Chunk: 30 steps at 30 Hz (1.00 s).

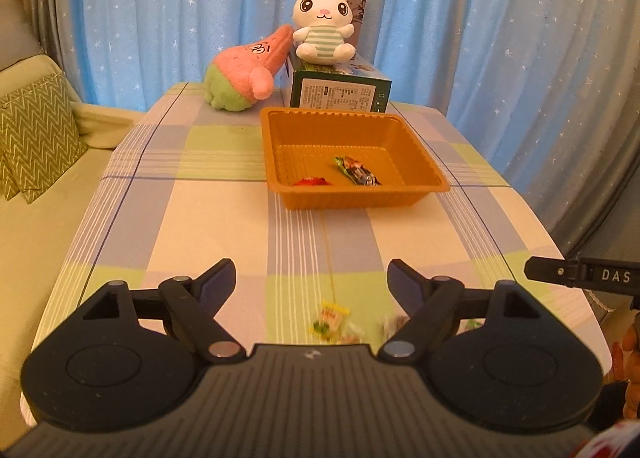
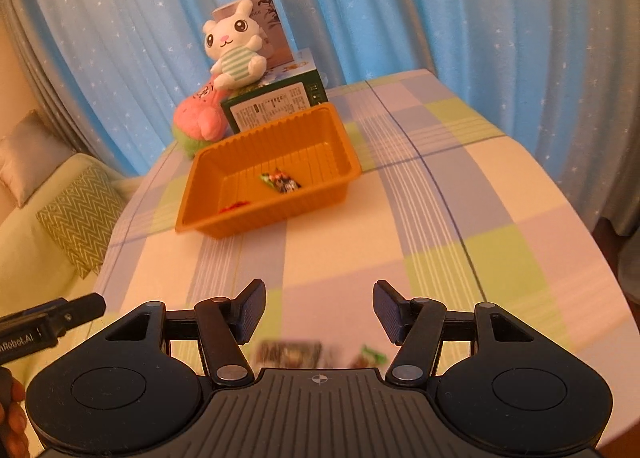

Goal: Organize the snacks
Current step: 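Withdraw both tools from the tray back toward the snack pile, then grasp a large red packet with the left tool while the right tool grasps a small red candy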

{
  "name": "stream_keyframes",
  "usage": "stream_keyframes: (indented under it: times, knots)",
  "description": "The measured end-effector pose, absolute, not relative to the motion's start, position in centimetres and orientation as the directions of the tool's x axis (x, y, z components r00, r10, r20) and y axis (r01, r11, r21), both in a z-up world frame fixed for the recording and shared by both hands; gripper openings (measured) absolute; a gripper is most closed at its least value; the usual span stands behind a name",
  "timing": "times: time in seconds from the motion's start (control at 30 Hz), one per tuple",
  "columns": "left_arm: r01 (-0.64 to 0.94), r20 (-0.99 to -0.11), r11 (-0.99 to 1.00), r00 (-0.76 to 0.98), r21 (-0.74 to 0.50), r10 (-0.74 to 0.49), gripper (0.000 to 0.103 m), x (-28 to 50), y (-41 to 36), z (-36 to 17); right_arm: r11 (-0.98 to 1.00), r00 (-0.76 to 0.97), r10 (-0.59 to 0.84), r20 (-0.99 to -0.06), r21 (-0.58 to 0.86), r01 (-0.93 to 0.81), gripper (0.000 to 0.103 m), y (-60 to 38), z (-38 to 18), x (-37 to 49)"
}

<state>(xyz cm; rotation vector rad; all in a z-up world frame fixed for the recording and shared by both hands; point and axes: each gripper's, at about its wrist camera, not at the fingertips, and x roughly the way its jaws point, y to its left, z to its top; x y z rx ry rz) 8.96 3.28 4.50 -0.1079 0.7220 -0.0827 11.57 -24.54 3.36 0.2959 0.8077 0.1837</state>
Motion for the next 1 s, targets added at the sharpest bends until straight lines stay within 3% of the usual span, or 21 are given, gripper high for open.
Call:
stream_keyframes:
  times: [0.43,1.0]
  knots:
    - [0.030,-0.721,0.998,0.690,-0.063,-0.066,0.081,3.1,3.7,0.7,0.954,0.635,0.245,-0.732,0.299,-0.023,0.060,-24.3,1.0,4.6]
    - [0.071,-0.752,0.996,0.652,-0.062,-0.093,0.071,4.8,3.4,-1.5,0.961,0.618,0.233,-0.751,0.274,-0.029,0.060,-23.6,-0.6,4.8]
